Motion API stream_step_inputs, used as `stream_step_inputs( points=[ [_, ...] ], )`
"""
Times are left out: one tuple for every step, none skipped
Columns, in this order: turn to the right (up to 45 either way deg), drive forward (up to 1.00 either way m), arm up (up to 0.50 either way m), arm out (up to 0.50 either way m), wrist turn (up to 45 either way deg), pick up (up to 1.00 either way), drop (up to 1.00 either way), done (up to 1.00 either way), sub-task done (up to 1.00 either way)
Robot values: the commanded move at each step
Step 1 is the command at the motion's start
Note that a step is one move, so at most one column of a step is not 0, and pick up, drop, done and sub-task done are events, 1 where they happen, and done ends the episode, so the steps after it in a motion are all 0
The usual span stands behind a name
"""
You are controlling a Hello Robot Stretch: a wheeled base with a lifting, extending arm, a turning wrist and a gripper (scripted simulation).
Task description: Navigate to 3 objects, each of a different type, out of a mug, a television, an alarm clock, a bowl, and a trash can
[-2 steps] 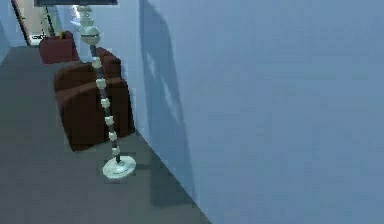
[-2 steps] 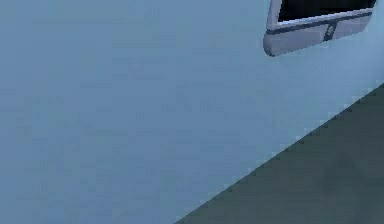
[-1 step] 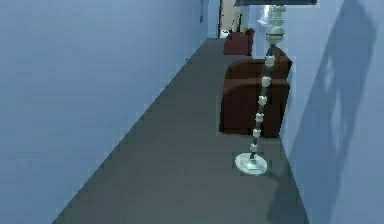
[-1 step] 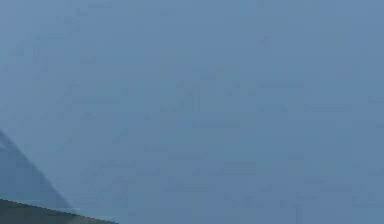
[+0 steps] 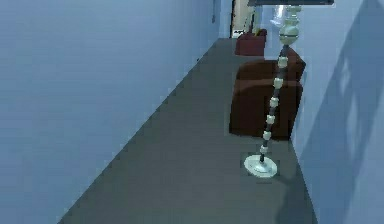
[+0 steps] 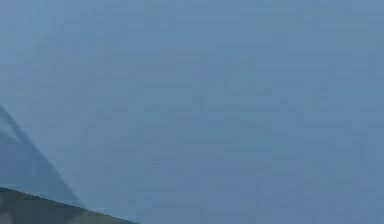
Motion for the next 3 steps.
stream_step_inputs(
  points=[
    [0.0, 1.0, 0.0, 0.0, 0.0, 0.0, 0.0, 0.0, 0.0],
    [-3.0, 0.0, 0.0, 0.0, 0.0, 0.0, 0.0, 0.0, 0.0],
    [0.0, 1.0, 0.0, 0.0, 0.0, 0.0, 0.0, 0.0, 0.0]
  ],
)
